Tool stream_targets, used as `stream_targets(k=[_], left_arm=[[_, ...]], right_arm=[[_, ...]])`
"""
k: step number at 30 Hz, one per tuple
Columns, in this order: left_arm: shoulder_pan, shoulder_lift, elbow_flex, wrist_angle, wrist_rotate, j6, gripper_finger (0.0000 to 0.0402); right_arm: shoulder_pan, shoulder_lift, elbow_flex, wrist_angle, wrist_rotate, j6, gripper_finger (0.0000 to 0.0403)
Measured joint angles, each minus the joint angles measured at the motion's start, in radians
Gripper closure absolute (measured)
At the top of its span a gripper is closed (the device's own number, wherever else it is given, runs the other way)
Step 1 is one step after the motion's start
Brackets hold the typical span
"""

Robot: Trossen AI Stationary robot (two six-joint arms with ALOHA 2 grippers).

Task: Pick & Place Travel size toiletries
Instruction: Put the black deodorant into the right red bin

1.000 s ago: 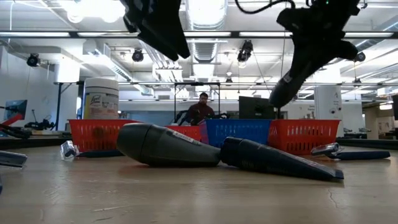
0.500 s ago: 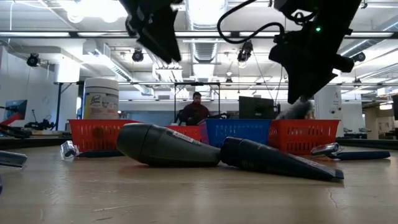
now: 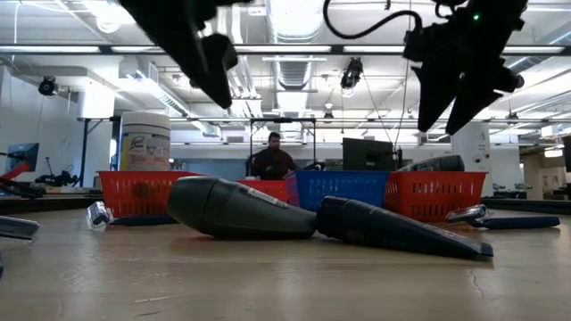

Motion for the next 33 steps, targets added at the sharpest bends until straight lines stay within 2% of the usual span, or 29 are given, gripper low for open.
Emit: stream_targets(k=[3,6,18,22,28,33], left_arm=[[-0.041,0.028,-0.020,0.076,0.006,0.166,0.0084],[-0.055,0.075,-0.053,0.182,0.007,0.219,0.0083],[-0.064,0.249,-0.035,0.218,0.005,-0.108,0.0083],[-0.077,0.299,-0.017,0.218,-0.051,-0.136,0.0083],[-0.080,0.334,-0.017,0.221,-0.063,-0.127,0.0087],[-0.080,0.322,-0.017,0.233,-0.069,-0.091,0.0134]], right_arm=[[0.000,-0.042,0.000,-0.004,0.001,-0.030,0.0039],[0.000,-0.074,0.000,-0.005,0.004,-0.061,0.0032],[0.000,-0.096,0.000,-0.009,0.016,-0.053,0.0031],[0.000,-0.091,0.000,-0.020,0.015,-0.056,0.0031],[0.000,-0.101,0.000,-0.031,0.008,-0.056,0.0031],[0.004,-0.112,0.000,-0.031,-0.041,-0.059,0.0042]])
